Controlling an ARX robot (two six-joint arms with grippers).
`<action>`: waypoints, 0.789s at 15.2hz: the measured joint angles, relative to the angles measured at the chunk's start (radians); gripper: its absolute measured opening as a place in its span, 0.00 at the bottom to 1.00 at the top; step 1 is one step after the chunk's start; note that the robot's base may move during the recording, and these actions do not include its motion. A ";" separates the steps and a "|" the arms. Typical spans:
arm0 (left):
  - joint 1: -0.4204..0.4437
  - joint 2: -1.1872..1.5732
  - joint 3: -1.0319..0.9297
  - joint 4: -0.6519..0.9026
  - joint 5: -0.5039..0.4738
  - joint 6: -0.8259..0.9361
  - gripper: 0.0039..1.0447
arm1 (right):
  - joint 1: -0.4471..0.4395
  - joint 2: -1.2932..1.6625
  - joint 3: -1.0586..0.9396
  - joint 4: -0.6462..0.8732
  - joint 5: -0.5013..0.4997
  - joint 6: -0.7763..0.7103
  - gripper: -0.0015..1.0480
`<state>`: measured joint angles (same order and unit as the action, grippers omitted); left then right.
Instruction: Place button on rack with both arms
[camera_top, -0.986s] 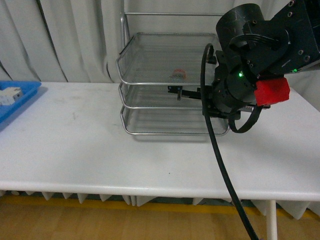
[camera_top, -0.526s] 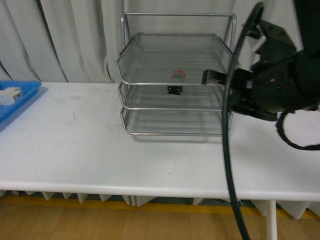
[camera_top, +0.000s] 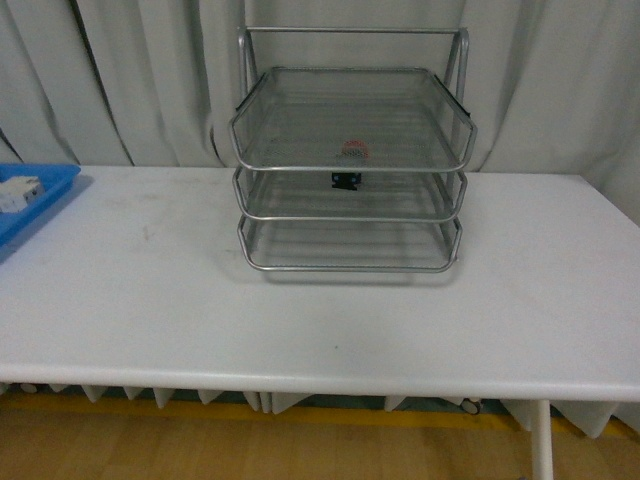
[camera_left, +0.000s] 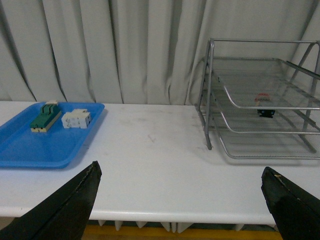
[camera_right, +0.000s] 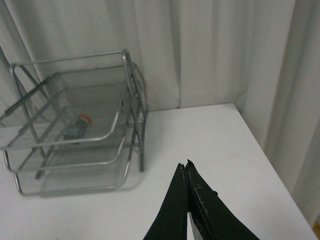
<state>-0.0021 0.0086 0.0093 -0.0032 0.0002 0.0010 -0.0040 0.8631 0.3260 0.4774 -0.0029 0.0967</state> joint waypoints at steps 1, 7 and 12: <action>0.000 0.000 0.000 0.001 0.000 0.000 0.94 | 0.004 -0.106 -0.041 -0.064 0.001 -0.040 0.02; 0.000 0.000 0.000 0.000 0.000 0.000 0.94 | 0.004 -0.341 -0.203 -0.081 0.001 -0.090 0.02; 0.000 0.000 0.000 0.000 0.000 0.000 0.94 | 0.004 -0.478 -0.267 -0.153 0.001 -0.090 0.02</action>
<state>-0.0021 0.0086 0.0093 -0.0029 -0.0002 0.0010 -0.0002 0.3855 0.0593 0.3244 -0.0017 0.0067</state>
